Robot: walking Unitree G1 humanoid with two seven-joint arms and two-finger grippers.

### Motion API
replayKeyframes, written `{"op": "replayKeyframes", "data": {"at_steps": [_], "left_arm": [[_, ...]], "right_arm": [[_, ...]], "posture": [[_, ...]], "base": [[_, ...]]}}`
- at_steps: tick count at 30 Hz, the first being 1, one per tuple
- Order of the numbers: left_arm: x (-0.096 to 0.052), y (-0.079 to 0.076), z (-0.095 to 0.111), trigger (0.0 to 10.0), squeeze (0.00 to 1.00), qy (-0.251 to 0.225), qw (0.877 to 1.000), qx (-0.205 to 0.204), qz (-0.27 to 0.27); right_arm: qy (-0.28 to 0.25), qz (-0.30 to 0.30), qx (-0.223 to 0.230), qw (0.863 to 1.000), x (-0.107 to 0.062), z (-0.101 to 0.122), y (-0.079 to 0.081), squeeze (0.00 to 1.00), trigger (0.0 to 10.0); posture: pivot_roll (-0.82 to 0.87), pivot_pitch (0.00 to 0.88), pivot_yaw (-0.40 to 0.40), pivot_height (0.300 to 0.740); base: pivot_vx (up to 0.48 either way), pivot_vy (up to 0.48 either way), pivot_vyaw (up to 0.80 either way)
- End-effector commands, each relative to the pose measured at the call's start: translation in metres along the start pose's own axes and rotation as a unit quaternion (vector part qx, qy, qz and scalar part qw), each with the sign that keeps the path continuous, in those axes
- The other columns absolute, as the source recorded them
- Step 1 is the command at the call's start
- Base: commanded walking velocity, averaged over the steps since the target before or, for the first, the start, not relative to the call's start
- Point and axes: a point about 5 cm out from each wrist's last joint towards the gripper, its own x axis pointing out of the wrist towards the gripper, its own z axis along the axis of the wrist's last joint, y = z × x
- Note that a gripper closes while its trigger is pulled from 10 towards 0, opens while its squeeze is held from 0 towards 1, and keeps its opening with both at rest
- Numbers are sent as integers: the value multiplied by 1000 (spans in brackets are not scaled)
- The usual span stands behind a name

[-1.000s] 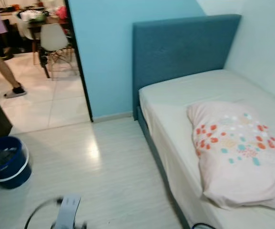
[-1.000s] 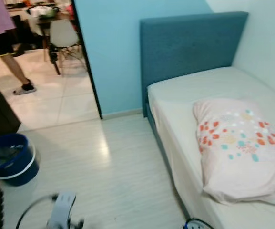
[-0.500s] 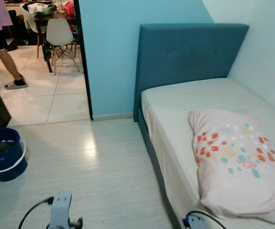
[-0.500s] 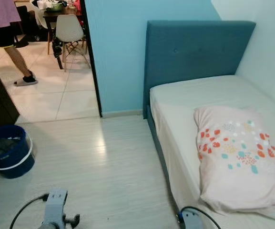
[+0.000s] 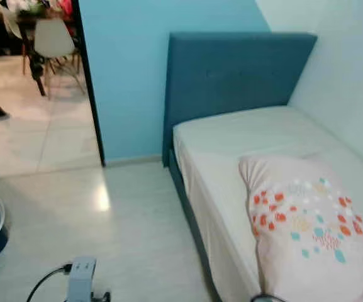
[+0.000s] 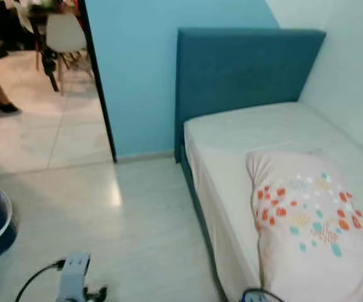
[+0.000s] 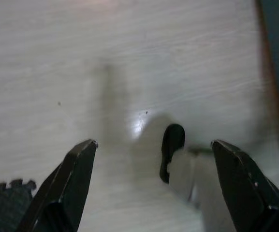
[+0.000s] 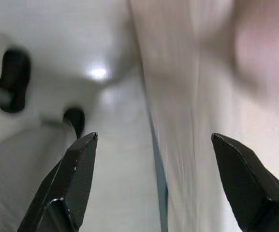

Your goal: Clean up the room

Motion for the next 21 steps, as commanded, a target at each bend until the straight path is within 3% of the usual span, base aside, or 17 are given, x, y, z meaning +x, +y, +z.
{"op": "replayKeyframes", "data": {"at_steps": [1, 6, 15, 17, 21], "left_arm": [[2, -5, 11, 10000, 0, -11, 1000, 1, -7], [4, -15, 16, 10000, 0, -12, 999, 18, -24], [5, -37, 19, 10000, 0, -17, 995, 63, -76], [5, -38, 16, 10000, 0, -11, 995, 49, -84], [2, -35, 0, 10000, 0, 19, 994, 77, -79]], "right_arm": [[2, 0, 2, 1000, 0, -3, -1, 0, 10000], [-15, -15, 31, 999, -1, 6, -9, 0, 10000], [-12, -31, 55, 998, -1, 1, -12, 0, 10000], [-16, -42, 71, 996, -2, 1, -15, 0, 10000], [-12, -53, 93, 994, -4, -9, -23, 0, 10000]], "posture": [[46, 0, -34, 730], [25, 0, -14, 730], [24, 0, 3, 730], [-11, 0, 23, 730], [-16, 0, 34, 730]], "base": [[480, 0, -769], [401, 0, -763], [345, 0, -703], [274, 0, -706], [0, 0, 0]]}}
